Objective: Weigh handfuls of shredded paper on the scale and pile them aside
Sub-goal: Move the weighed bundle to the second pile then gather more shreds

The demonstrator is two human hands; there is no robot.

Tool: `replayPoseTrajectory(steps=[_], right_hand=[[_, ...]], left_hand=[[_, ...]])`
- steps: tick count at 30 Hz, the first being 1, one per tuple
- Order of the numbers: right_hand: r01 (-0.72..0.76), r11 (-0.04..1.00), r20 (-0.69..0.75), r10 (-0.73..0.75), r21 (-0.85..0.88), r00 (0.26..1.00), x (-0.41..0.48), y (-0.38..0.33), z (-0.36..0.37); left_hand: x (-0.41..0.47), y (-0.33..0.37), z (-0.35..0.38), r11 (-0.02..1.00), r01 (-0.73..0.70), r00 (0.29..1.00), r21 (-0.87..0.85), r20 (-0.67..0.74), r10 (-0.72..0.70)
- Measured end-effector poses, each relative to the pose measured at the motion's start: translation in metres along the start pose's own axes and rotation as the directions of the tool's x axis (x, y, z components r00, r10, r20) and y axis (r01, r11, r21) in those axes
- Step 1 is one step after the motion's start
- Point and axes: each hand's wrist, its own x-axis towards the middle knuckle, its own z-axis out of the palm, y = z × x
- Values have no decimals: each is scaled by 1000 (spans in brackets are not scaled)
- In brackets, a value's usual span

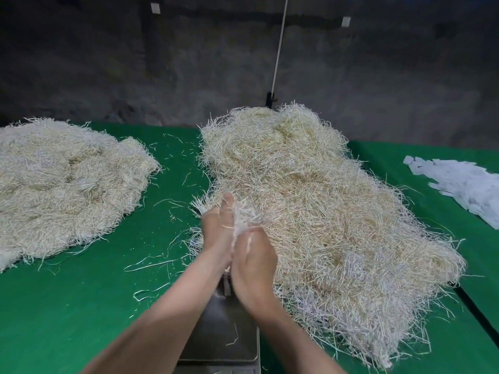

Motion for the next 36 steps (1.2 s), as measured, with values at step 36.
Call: replayPoseTrajectory(steps=[36], right_hand=[[-44,993,17,42,114,999,39,12,-29]], left_hand=[[-28,-10,12,991,-20,999,135,49,13]])
